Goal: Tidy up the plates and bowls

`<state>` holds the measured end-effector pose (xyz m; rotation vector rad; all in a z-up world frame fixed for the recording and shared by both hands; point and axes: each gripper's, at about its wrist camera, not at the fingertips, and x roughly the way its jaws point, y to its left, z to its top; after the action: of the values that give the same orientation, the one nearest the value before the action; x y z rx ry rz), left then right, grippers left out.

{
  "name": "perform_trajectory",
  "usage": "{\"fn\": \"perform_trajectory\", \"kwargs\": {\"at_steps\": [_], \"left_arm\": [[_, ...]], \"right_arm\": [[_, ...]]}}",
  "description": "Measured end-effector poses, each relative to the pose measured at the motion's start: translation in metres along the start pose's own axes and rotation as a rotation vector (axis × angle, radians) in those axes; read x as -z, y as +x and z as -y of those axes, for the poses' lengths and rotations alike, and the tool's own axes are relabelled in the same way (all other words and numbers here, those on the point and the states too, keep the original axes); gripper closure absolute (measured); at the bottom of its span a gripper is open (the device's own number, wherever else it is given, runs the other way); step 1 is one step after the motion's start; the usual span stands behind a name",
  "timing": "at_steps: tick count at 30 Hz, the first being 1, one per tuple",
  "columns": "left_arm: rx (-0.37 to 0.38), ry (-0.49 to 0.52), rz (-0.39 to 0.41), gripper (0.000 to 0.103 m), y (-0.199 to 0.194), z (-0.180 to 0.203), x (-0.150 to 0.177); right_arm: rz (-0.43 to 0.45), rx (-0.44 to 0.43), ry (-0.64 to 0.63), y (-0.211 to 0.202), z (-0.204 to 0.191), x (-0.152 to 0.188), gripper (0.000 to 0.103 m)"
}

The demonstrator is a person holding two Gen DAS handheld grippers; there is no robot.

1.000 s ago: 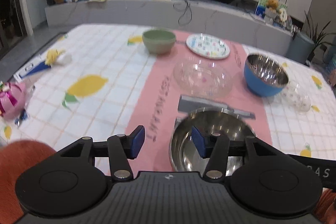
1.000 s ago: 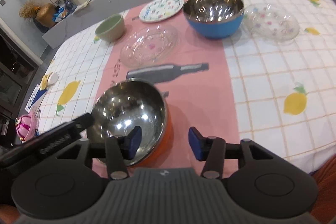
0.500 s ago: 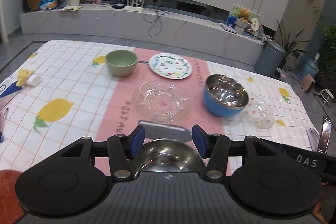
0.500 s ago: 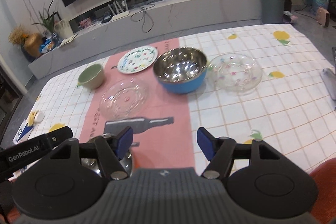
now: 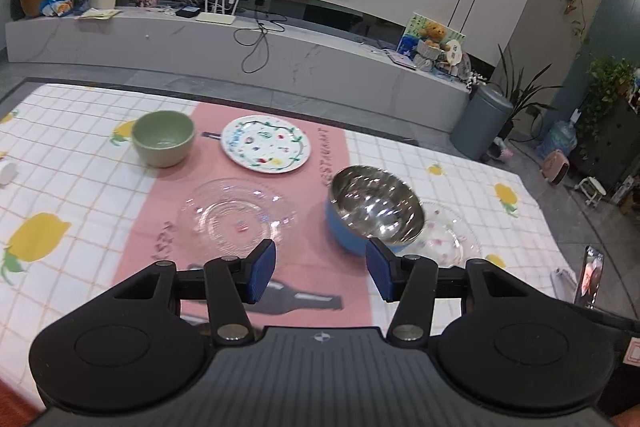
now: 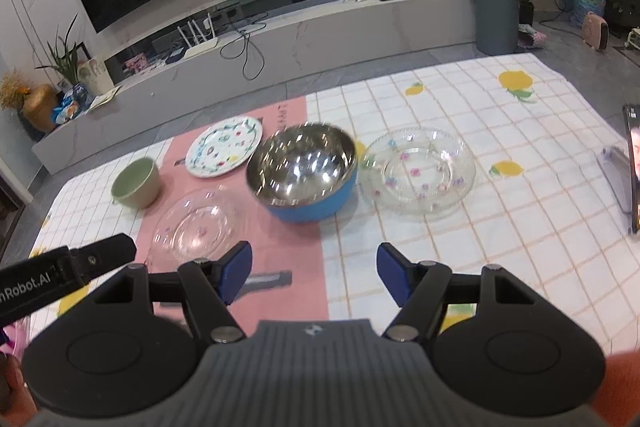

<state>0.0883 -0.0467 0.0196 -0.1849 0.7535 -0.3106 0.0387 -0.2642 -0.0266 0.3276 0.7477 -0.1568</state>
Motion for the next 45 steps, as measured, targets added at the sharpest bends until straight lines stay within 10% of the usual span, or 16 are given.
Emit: {"fn": "perform_trajectory", "kwargs": {"at_steps": [12, 28, 38, 45], "left_arm": [[0.061, -0.166, -0.008, 0.044, 0.068, 0.013, -0.026], [-0.120, -0.300, -0.117, 0.051, 0.160, 0.006, -0.013], [-0.136, -0.258, -0.133, 0.085, 0.172, 0.016, -0.012], [-0.145, -0.233, -0.146, 0.090, 0.172, 0.020, -0.013]], "right_arm": [[-0.018, 0.014, 0.091, 0.060, 0.033, -0.064, 0.036], [-0.146, 0.032, 0.093, 0.149, 0.039, -0.061, 0.066], [-0.178, -0.060, 0.183, 0.158, 0.047, -0.056, 0.086], [-0.175, -0.050, 0.174, 0.156, 0.044, -0.055, 0.088]]}}
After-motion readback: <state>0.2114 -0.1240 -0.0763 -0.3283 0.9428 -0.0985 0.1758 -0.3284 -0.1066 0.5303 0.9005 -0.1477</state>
